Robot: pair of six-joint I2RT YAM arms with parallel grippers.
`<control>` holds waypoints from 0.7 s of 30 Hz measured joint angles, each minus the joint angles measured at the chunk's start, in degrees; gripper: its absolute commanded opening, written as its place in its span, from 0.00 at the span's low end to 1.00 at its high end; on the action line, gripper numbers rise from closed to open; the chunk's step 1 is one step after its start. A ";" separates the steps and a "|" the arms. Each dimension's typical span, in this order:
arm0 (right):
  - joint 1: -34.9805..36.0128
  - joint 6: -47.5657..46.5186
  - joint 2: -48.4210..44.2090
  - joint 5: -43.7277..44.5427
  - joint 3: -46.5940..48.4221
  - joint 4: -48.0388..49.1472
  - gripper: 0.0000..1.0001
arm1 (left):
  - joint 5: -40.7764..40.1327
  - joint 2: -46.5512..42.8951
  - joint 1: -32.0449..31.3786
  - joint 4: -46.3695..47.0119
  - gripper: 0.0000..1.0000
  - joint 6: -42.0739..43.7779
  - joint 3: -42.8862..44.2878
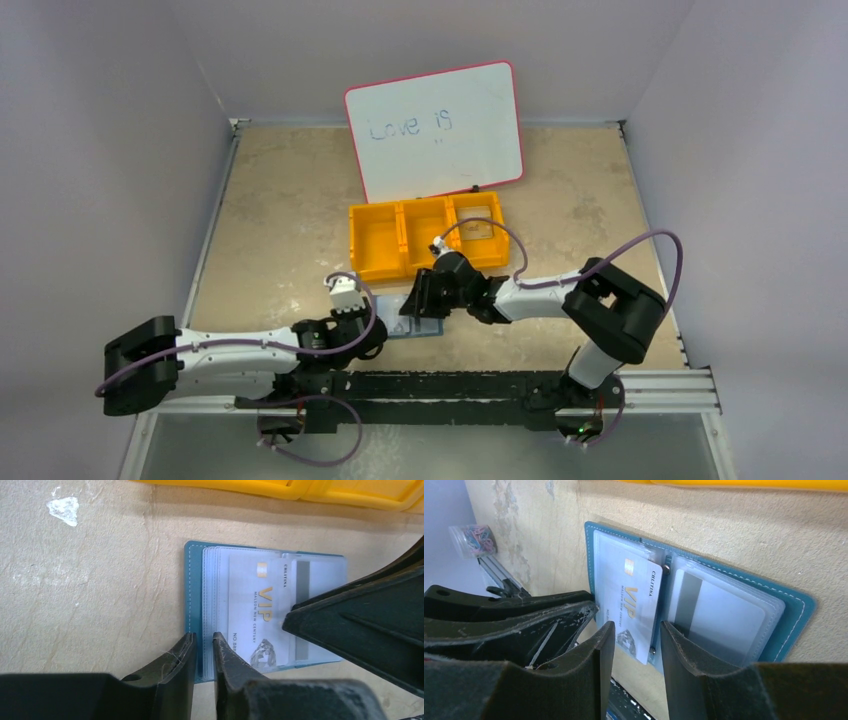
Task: Take the credit cards out of the card holder
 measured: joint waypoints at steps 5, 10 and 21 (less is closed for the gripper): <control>-0.98 1.36 0.00 -1.88 -2.51 3.67 0.38 | -0.22 1.70 0.00 1.33 0.10 -1.38 -0.79; -2.08 2.84 0.02 -3.74 -5.05 7.26 0.33 | -0.83 4.11 0.00 3.74 0.06 -1.44 -0.61; -2.91 4.92 0.02 -5.44 -8.13 10.99 0.07 | -1.68 8.02 0.00 4.98 0.04 -1.46 1.14</control>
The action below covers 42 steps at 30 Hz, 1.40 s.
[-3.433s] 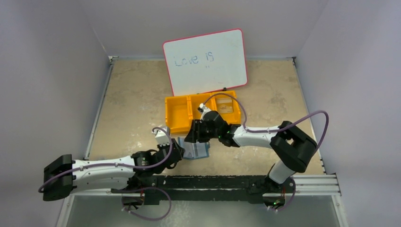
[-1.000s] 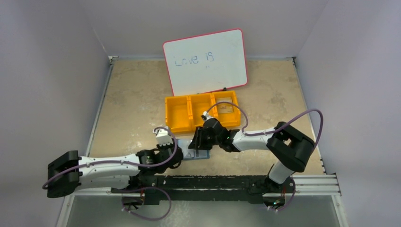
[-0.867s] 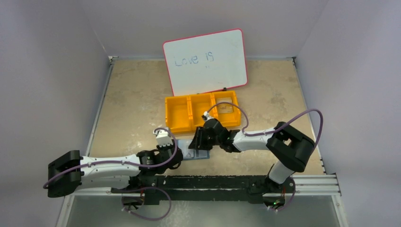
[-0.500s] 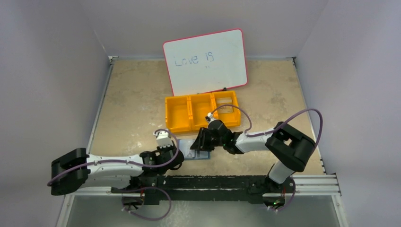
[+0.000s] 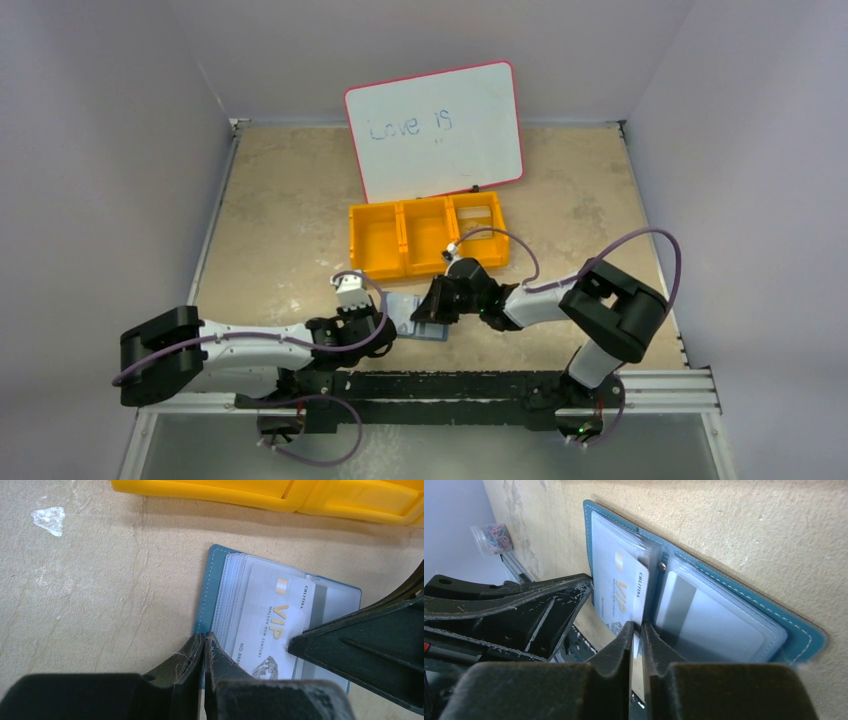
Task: Take the credit cards out of the card holder
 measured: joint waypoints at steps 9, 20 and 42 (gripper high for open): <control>-0.17 0.63 -2.23 0.42 -0.74 0.31 0.00 | -0.15 0.02 0.00 -0.13 0.04 -0.42 0.00; -0.44 1.09 -4.55 1.92 -1.81 -0.22 0.00 | -0.26 0.31 0.00 -0.96 0.04 -1.42 0.46; -2.34 1.42 -13.55 3.28 -6.82 -4.39 0.00 | -0.44 0.44 0.00 -1.55 0.04 -1.51 0.76</control>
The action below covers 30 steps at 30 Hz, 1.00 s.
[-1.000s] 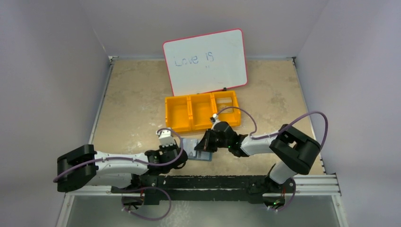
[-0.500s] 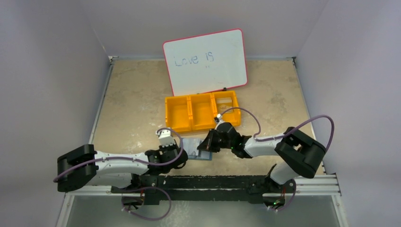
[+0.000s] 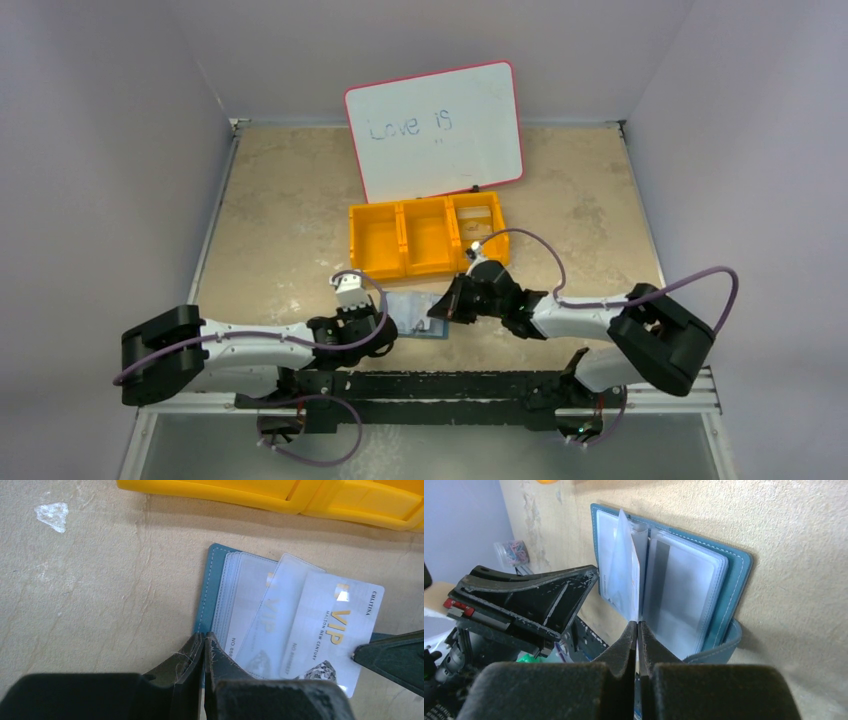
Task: Take the credit cards out of the card holder
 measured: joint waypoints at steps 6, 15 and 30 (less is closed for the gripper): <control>-0.02 -1.31 -5.01 1.70 -0.09 -5.09 0.00 | -0.04 0.00 0.00 -0.24 0.04 0.02 0.13; -0.02 -5.16 -7.58 4.22 1.33 -12.02 0.00 | 0.28 0.00 0.00 -2.73 0.13 0.09 1.29; -0.50 -26.77 -14.56 13.49 16.00 -26.60 0.00 | -2.89 -6.95 0.00 -15.72 0.29 1.73 9.27</control>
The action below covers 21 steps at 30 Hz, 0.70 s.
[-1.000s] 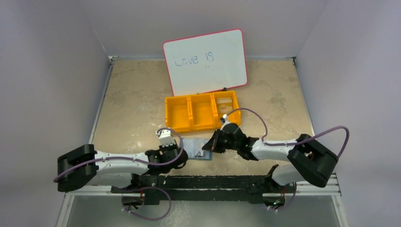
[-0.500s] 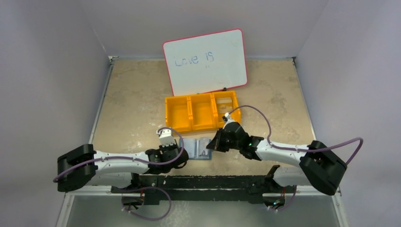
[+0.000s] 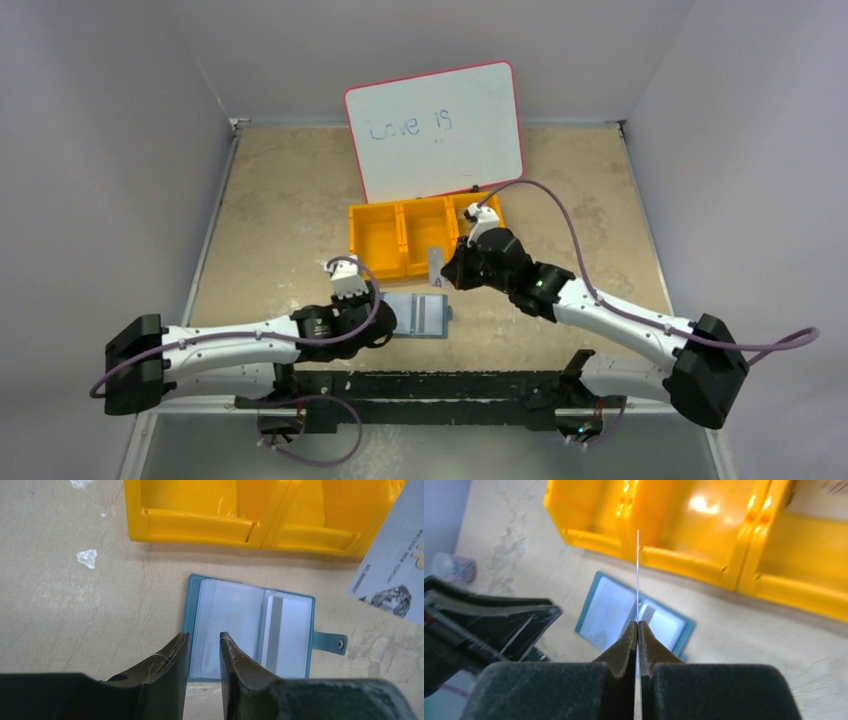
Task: Take the credit cards out of the card holder
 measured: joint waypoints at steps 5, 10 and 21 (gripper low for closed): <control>-3.10 -9.66 3.02 2.75 7.10 -4.92 0.00 | -2.08 -2.54 0.15 -3.87 0.32 2.80 3.17; -5.42 -18.14 5.88 2.64 12.09 -7.41 0.00 | -1.53 -5.55 3.58 -5.05 0.33 8.22 5.57; -8.00 -33.90 15.17 -0.94 24.55 -13.20 0.00 | 14.47 -4.42 21.51 -2.16 0.40 28.98 13.97</control>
